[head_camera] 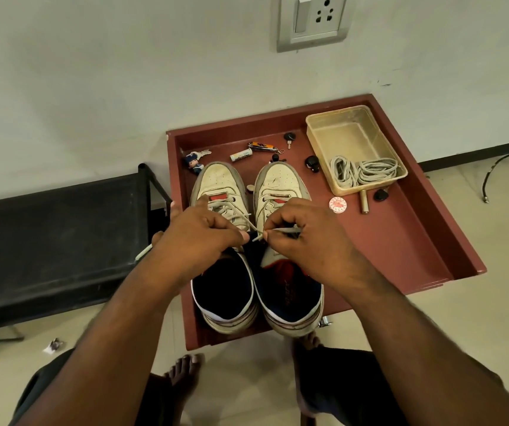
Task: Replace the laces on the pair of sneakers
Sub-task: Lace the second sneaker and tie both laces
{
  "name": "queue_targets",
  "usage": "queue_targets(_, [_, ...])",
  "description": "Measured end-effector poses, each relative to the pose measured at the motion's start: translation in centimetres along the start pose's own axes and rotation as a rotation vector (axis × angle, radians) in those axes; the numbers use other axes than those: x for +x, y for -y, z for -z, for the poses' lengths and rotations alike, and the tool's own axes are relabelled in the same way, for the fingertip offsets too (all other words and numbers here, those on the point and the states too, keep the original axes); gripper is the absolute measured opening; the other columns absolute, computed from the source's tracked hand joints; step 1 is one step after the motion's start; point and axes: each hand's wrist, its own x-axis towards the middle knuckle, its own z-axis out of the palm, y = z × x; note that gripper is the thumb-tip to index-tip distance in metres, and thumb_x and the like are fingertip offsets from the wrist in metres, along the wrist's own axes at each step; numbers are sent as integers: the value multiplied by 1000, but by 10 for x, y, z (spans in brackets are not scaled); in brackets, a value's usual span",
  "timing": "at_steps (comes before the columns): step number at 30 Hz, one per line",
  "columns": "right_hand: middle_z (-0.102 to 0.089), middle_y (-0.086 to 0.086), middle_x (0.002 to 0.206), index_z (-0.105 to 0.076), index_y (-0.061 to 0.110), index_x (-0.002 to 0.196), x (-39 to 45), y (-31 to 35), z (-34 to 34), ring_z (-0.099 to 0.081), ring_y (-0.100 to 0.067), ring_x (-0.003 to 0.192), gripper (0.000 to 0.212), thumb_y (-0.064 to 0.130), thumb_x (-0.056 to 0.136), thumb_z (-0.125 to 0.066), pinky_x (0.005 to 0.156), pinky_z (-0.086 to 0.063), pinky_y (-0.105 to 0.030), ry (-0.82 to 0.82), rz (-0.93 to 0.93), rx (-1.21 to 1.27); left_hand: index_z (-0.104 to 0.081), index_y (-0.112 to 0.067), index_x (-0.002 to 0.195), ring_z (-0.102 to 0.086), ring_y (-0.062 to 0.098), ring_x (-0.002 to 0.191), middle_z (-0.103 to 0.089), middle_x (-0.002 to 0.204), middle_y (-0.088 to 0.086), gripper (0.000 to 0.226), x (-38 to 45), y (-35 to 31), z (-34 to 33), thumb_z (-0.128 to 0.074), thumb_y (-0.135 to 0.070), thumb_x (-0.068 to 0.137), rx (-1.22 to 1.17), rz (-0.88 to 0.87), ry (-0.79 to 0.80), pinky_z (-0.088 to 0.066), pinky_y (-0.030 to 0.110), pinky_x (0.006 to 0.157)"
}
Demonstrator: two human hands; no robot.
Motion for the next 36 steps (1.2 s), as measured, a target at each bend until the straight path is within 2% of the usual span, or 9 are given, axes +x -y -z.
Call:
queue_targets(4, [-63, 14, 79, -68, 26, 74, -1, 1, 2, -58, 4, 75, 15, 14, 82, -72, 63, -41, -7, 56, -75, 145, -76, -45, 77, -15, 27, 149, -23, 160, -11, 23, 1, 1, -1, -73, -60, 60, -31, -13, 52, -23, 60, 114])
queue_targets(9, [-68, 11, 85, -71, 25, 79, 0, 1, 1, -62, -1, 84, 8, 18, 84, -72, 75, -47, -15, 61, -93, 226, -78, -37, 78, -34, 32, 142, -54, 142, 5, 16, 4, 6, -1, -75, -52, 72, -113, -19, 96, -28, 58, 114])
queue_targets(13, [-63, 16, 82, -70, 25, 78, 0, -1, -1, -58, 4, 82, 10, 17, 83, -72, 72, -40, -8, 27, -57, 112, -79, -31, 80, -36, 31, 142, -58, 137, 1, 12, 3, 6, 2, -76, -43, 77, -162, -12, 127, -27, 58, 114])
queue_targets(20, [-61, 19, 84, -67, 33, 78, 0, -9, -5, -58, -2, 88, 3, 33, 80, -69, 92, -44, -53, 33, -12, -53, -80, -26, 82, -21, 17, 148, -26, 160, -7, 4, 0, 1, 1, -76, -25, 82, -182, 21, 101, -30, 50, 115])
queue_targets(25, [-61, 15, 87, -71, 29, 83, 1, -4, -9, -57, -8, 92, 2, 29, 83, -69, 93, -42, -55, 45, 34, -69, -78, -20, 83, -17, 11, 149, -40, 152, -10, 16, 2, 3, 1, -70, -33, 87, -149, -29, 77, -21, 50, 119])
queue_targets(28, [-61, 15, 86, -73, 28, 86, 2, -3, -13, -57, -9, 94, 4, 30, 84, -70, 93, -42, -55, 12, 45, -77, -78, -16, 85, -41, 10, 135, -53, 106, -31, 15, 2, 4, 0, -68, -26, 90, -181, -66, 64, -34, 43, 113])
queue_targets(31, [-60, 18, 84, -73, 30, 87, 3, -6, -13, -57, -7, 93, 5, 31, 83, -71, 92, -43, -54, 14, 36, -86, -77, -13, 86, -39, 2, 125, -41, 115, -22, 6, -2, -2, -10, -71, -16, 87, -156, -102, -76, -35, 26, 96])
queue_targets(34, [-62, 17, 87, -72, 32, 87, 4, -10, -11, -58, -6, 93, 5, 35, 82, -71, 93, -44, -53, 20, 18, -99, -77, -15, 78, -41, 7, 133, -45, 122, -20, 5, 1, 0, -11, -75, -14, 82, -223, -62, -132, -38, 30, 101])
queue_targets(36, [-64, 16, 89, -73, 32, 88, 4, -11, -11, -58, -8, 94, 7, 36, 83, -70, 93, -43, -53, 34, 15, -115, -75, -17, 73, -59, 8, 109, -59, 117, -10, 9, 0, -3, 0, -75, -15, 82, -283, -28, -170, -51, 30, 90])
